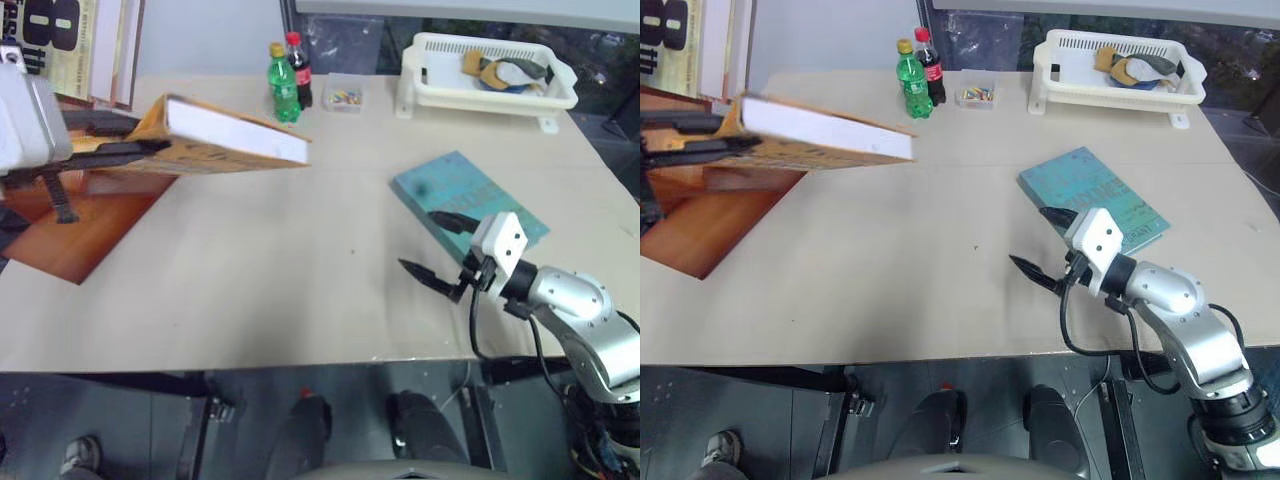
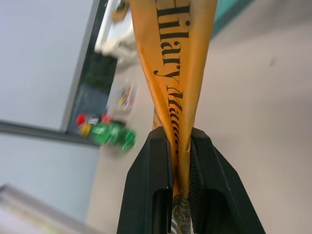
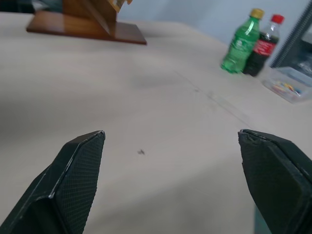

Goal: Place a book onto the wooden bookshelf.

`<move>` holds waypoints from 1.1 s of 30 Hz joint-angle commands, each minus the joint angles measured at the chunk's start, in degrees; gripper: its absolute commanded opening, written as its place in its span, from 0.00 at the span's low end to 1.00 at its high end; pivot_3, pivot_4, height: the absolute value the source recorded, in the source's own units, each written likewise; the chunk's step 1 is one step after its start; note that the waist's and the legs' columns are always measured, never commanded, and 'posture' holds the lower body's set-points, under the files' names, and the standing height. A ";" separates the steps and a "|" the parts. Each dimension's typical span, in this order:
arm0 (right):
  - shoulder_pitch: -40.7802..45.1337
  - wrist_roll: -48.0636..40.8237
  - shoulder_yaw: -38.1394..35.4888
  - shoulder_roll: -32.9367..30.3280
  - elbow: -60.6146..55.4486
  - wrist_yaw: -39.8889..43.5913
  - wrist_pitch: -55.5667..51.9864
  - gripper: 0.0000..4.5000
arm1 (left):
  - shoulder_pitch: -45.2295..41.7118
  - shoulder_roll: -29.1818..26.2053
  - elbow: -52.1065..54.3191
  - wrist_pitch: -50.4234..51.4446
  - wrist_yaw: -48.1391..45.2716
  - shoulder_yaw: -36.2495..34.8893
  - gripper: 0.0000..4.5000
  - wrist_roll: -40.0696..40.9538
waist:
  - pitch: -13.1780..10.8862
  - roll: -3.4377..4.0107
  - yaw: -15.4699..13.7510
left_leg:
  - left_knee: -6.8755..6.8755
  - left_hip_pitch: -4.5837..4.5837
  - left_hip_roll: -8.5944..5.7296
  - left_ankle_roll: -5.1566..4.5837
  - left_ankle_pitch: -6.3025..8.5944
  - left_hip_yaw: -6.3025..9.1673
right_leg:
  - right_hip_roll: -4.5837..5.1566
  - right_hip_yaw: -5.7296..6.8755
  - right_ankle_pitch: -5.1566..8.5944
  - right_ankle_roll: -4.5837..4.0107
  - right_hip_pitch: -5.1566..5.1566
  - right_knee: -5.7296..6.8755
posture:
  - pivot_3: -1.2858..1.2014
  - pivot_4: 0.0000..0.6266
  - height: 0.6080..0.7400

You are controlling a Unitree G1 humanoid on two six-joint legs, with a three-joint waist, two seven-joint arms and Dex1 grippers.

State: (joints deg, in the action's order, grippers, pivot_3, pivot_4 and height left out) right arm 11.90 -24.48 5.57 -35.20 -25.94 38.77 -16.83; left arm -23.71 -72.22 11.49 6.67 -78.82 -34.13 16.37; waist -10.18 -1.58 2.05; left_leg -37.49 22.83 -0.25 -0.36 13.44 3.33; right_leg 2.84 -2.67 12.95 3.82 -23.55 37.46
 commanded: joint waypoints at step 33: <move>1.76 2.21 -3.24 2.20 1.10 3.91 1.71 1.00 | 6.81 -13.39 -48.17 -49.35 -11.07 -8.98 0.06 3.01 | -0.04 0.08 0.36 | 0.02 -0.27 1.58 0.02 -0.02 -1.60 | -0.99 -0.52 -0.04 -0.70 -0.46 0.34 | 0.52 0.24 1.00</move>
State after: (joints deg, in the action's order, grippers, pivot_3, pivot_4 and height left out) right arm 12.24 -22.24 2.56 -33.25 -24.70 41.82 -16.78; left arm -18.07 -84.98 -37.44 -42.96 -89.98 -37.26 20.14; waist -10.22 -1.50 2.40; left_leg -37.47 22.67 1.32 -0.35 13.42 1.73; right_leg 1.85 -3.19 12.91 3.12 -24.10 37.79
